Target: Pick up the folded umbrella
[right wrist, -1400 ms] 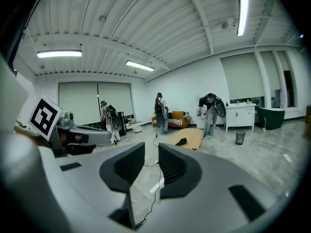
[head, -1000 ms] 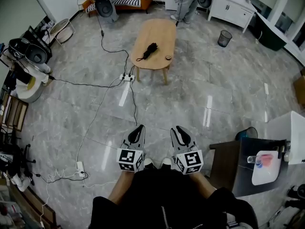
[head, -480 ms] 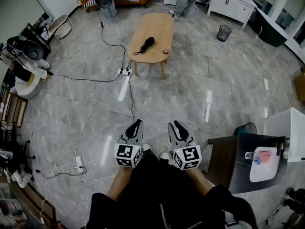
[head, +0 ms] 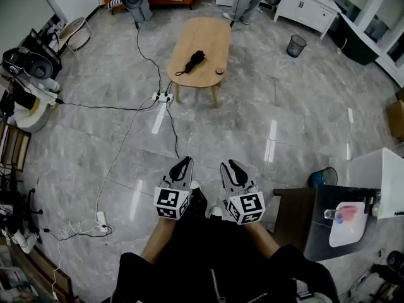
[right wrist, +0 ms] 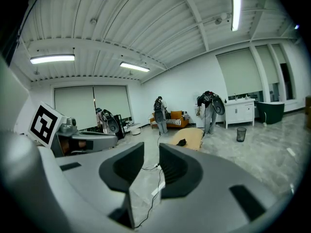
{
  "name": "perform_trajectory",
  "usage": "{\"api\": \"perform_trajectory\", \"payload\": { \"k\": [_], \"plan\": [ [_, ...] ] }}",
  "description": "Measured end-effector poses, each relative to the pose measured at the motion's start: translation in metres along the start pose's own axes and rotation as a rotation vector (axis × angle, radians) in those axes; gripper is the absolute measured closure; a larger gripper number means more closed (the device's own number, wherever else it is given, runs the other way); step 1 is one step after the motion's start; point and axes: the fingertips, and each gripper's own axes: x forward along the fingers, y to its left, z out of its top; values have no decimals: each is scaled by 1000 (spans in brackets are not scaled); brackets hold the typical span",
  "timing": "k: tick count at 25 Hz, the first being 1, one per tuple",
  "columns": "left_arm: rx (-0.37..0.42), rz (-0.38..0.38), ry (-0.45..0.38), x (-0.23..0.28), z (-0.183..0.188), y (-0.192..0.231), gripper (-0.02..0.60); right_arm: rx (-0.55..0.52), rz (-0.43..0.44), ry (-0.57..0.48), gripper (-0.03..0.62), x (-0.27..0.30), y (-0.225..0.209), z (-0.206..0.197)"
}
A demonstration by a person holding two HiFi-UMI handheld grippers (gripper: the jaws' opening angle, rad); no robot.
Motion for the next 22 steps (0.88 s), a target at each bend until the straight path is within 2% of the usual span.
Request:
{"api": "perform_trajectory", "payload": {
  "k": [6,14,22],
  "plan": [
    [21,-17,-2,32,16,41,563,-12,-8,-2,505,55,-5,20],
    [23,-32,-1,56,33,94,563,-32,10,8,505,117,12,40],
    [21,-65,8,74,36,123,563,-41,-3,9,502,154,17,48]
  ]
}}
